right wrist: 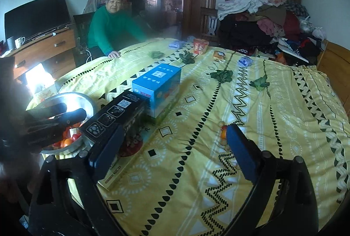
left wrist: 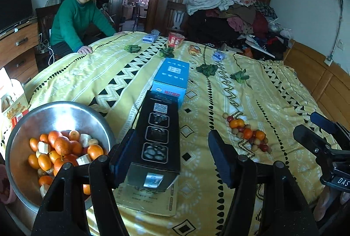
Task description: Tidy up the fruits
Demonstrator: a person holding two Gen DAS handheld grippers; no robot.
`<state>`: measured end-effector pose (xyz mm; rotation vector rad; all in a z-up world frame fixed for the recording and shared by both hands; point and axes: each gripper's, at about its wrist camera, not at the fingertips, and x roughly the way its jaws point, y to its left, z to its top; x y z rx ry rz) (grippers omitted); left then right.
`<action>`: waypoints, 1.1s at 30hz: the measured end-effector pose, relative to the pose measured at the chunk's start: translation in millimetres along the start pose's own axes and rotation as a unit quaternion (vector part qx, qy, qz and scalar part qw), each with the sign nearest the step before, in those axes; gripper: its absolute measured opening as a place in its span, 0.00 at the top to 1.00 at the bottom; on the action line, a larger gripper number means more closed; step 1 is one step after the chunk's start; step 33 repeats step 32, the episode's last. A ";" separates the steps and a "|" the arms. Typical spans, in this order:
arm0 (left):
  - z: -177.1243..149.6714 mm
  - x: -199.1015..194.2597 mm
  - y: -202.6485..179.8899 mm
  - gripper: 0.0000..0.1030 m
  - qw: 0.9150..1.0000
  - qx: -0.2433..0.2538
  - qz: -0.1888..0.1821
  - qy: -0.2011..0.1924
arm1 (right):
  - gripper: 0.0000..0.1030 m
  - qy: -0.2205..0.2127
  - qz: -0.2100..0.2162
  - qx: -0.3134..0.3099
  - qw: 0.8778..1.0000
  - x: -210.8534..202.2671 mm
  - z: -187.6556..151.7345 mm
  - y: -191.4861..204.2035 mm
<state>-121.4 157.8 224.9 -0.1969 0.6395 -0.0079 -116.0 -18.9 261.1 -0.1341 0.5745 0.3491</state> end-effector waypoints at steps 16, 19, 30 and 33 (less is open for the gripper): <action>-45.4 110.8 -143.0 0.03 0.981 0.128 -0.065 0.132 | 0.00 0.111 -0.045 0.057 0.991 60.0 -100.4 -110.7; -89.8 165.8 -167.5 0.03 0.972 0.161 -0.046 0.163 | 0.01 0.158 -0.061 0.093 0.981 88.1 -152.9 -145.8; -151.9 219.8 -153.9 0.00 0.978 0.120 -0.011 0.171 | 0.00 0.170 -0.062 0.150 0.972 99.9 -212.2 -186.3; -153.6 218.3 -154.3 0.00 0.979 0.121 -0.010 0.164 | 0.00 0.166 -0.060 0.150 0.973 99.7 -213.0 -187.4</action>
